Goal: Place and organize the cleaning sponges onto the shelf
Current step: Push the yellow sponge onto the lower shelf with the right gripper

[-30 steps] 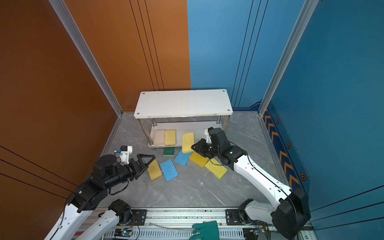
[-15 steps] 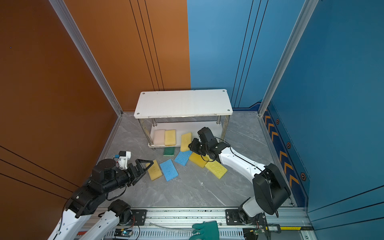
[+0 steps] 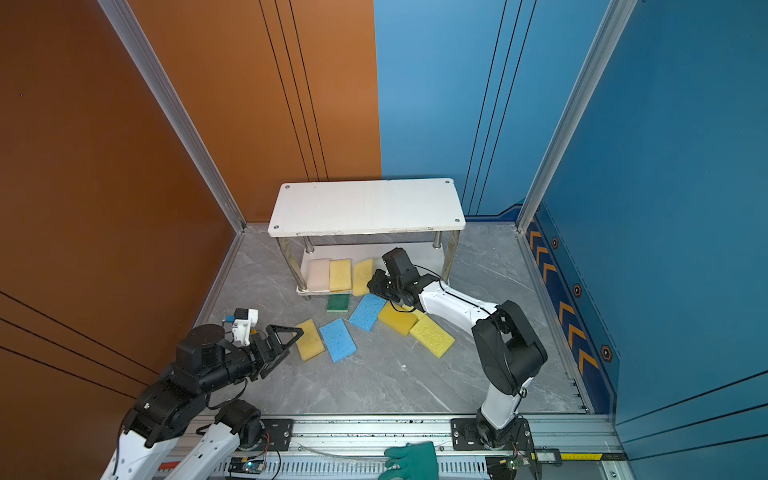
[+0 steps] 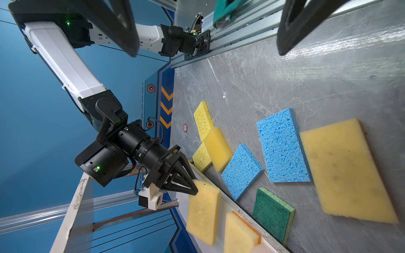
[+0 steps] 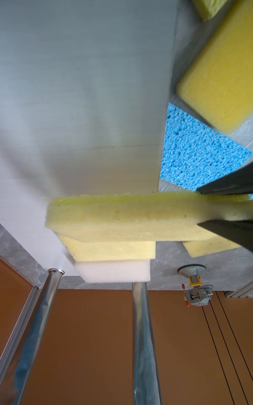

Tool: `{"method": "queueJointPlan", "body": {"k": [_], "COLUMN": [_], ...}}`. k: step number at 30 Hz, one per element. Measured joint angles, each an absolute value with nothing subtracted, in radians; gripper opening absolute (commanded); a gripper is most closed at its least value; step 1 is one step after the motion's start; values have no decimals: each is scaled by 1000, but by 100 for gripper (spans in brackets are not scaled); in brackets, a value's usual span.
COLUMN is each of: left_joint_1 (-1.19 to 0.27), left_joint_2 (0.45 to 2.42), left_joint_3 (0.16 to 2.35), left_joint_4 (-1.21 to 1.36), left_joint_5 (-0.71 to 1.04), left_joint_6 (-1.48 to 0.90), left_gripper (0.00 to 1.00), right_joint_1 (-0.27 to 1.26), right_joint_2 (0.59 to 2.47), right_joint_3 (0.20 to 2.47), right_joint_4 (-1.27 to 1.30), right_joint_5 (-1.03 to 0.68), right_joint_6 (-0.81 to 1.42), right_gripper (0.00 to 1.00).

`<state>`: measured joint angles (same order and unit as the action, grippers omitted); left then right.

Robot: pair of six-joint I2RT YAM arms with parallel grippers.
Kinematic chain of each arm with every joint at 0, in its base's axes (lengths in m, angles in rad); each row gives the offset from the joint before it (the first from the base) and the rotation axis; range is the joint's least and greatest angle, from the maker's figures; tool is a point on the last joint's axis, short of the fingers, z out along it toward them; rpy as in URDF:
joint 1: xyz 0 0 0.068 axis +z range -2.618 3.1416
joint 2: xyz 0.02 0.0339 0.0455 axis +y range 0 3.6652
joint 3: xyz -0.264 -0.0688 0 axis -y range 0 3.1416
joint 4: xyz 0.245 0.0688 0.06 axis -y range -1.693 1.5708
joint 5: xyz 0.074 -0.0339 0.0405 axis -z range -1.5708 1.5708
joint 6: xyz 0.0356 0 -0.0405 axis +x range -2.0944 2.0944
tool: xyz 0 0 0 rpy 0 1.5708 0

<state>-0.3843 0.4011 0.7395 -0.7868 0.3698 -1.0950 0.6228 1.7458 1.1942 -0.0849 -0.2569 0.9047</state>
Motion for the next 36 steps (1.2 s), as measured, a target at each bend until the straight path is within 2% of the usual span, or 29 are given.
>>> {"method": "queueJointPlan", "body": {"k": [32, 34, 36], "left_joint_1": [-280, -263, -247], "left_joint_2": [417, 421, 427], "left_joint_3": [724, 724, 724], "left_joint_4": [-813, -813, -813], "left_joint_5": [463, 478, 492], "left_joint_6": [-1074, -1068, -1061], "left_gripper": [98, 98, 98], "right_joint_1": [577, 574, 570], "right_joint_2": [1913, 1914, 1914], "right_joint_3": [1319, 1321, 1321], "right_joint_4": [-67, -66, -67], "right_joint_5": [-315, -318, -319], "right_joint_6": [890, 890, 888], "right_gripper": [20, 25, 35]}}
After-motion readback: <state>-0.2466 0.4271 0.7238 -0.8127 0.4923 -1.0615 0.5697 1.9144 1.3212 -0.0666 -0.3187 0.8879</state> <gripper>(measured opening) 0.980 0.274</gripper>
